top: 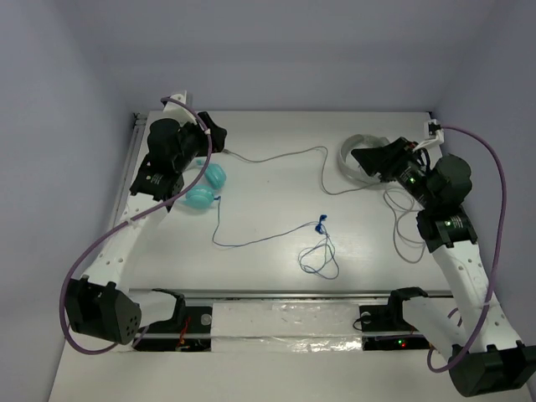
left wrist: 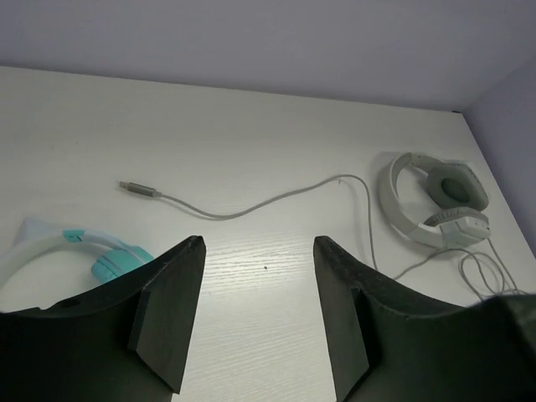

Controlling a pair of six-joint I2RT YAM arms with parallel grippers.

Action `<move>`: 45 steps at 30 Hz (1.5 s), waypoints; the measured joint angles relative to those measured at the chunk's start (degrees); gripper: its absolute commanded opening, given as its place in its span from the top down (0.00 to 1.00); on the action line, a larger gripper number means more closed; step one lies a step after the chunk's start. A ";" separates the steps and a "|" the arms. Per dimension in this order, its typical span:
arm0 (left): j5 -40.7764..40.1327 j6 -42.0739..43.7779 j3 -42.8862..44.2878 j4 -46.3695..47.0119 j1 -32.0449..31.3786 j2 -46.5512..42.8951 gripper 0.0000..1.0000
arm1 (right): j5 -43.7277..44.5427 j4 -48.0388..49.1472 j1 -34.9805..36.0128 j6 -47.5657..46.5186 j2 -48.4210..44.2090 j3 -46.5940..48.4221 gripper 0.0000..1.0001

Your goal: Wrap the headphones

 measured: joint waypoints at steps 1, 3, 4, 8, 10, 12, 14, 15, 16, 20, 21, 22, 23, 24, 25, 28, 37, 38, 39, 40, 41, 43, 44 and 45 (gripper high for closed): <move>-0.28 0.15 0.04 -0.20 0.00 0.07 0.48 | -0.04 -0.11 0.00 0.11 -0.13 -0.28 0.47; -1.18 0.63 0.42 -0.83 0.00 0.50 0.53 | -0.04 -0.09 0.00 0.46 -0.35 -1.18 0.62; -1.73 0.81 0.74 -1.14 0.00 1.01 0.58 | -0.20 -0.02 0.00 0.39 -0.46 -1.66 0.75; -6.05 2.01 2.34 -2.56 0.15 4.48 0.96 | -1.25 0.00 0.00 0.83 -0.72 -3.19 1.00; -8.52 2.73 3.45 -3.58 0.72 7.23 1.00 | -1.73 -0.02 0.00 0.87 -0.79 -3.72 1.00; -10.23 3.56 4.87 -4.48 2.25 10.40 1.00 | -1.90 -0.11 0.04 0.81 -0.76 -3.80 1.00; -11.26 4.02 6.01 -5.16 4.72 13.38 1.00 | -1.92 -0.07 0.44 0.79 -0.79 -3.80 1.00; -11.61 4.24 6.47 -5.27 6.32 14.82 0.96 | -1.86 -0.07 0.68 0.76 -0.76 -3.80 1.00; -11.67 4.61 6.86 -5.44 8.15 16.11 0.90 | -1.81 -0.09 1.05 0.76 -0.74 -3.82 1.00; -12.17 5.95 10.32 -6.71 14.95 21.99 0.58 | -1.66 -0.07 2.27 0.42 -0.44 -3.82 1.00; -12.20 6.29 11.63 -6.67 16.61 24.04 0.55 | -1.55 -0.07 2.43 0.33 -0.28 -3.82 1.00; -11.69 6.58 12.59 -6.67 17.97 25.62 0.54 | -1.33 -0.09 2.78 0.26 -0.09 -3.87 1.00; -11.50 7.08 13.31 -6.69 18.99 27.23 0.53 | -1.14 -0.07 2.99 0.13 0.09 -3.93 1.00; -11.10 7.89 13.94 -6.73 19.69 28.74 0.48 | -0.96 -0.07 3.13 -0.02 0.22 -4.07 1.00; -10.75 8.74 14.49 -6.71 20.00 30.21 0.48 | -0.81 -0.09 3.43 -0.07 0.33 -4.28 1.00; -10.01 11.19 16.00 -6.95 20.00 34.47 0.39 | -0.31 -0.37 4.00 -0.33 0.59 -4.63 0.97; -6.45 16.76 15.02 -7.85 19.96 41.75 0.41 | 1.33 -0.35 4.66 -1.36 0.76 -4.63 0.75; -5.95 17.05 14.51 -7.78 20.06 41.75 0.41 | 1.49 -0.35 4.74 -1.36 0.79 -4.63 0.73; -5.51 17.25 14.10 -7.69 20.20 41.75 0.41 | 1.55 -0.35 4.81 -1.40 0.81 -4.63 0.72; -5.09 17.33 13.60 -7.52 20.31 41.75 0.41 | 1.60 -0.35 4.87 -1.49 0.83 -4.63 0.70; -4.68 17.40 13.14 -7.48 20.44 41.75 0.42 | 1.62 -0.35 4.90 -1.53 0.85 -4.63 0.69; -4.00 17.51 12.35 -7.34 20.65 41.75 0.43 | 1.73 -0.35 4.90 -1.55 0.90 -4.63 0.69; -3.65 17.51 11.98 -7.30 20.65 41.75 0.43 | 1.73 -0.35 4.90 -1.55 0.92 -4.63 0.69; -3.28 17.51 11.63 -7.26 20.70 41.75 0.44 | 1.73 -0.35 4.90 -1.55 0.96 -4.63 0.69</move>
